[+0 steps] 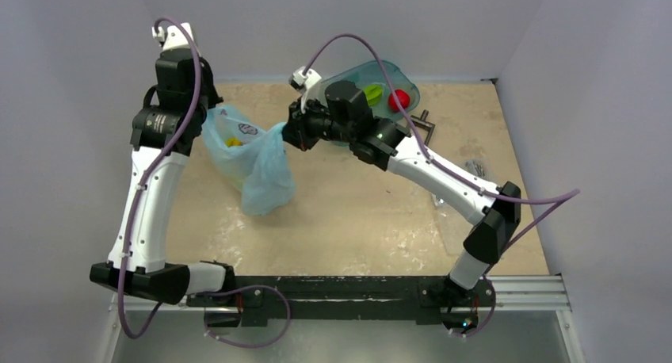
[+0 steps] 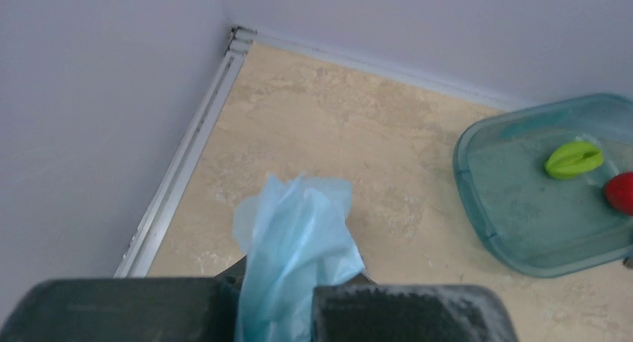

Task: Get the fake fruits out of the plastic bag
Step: Adjust the plastic bag at the center of the board.

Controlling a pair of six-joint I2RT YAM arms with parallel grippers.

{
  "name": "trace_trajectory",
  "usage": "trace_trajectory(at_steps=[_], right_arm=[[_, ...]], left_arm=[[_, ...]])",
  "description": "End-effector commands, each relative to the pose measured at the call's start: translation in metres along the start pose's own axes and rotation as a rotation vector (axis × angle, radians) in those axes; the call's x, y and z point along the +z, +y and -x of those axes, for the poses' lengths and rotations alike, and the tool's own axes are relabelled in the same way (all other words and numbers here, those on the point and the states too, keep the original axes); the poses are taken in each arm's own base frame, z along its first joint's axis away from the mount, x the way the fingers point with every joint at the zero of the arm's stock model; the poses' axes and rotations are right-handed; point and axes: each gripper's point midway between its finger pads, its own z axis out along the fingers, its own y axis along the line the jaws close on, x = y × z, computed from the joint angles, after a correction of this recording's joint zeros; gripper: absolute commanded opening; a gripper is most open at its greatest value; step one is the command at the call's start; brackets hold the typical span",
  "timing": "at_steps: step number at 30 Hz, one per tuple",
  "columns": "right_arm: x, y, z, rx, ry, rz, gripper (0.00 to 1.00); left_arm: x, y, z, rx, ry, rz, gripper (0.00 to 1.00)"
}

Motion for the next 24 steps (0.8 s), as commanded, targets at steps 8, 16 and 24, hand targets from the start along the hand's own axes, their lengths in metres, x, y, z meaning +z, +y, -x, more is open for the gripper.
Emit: trace_trajectory(at_steps=[8, 16, 24], right_arm=[[-0.036, 0.049, -0.168, -0.205, 0.28, 0.016, 0.0], [-0.04, 0.116, -0.234, -0.155, 0.394, 0.145, 0.17], [-0.042, 0.156, -0.166, -0.074, 0.233, 0.246, 0.77]], left_arm=[[0.038, 0.007, -0.102, 0.13, 0.163, 0.01, 0.0], [0.036, 0.018, -0.119, 0.156, 0.15, 0.028, 0.0], [0.027, 0.01, -0.113, 0.146, 0.12, -0.045, 0.0]])
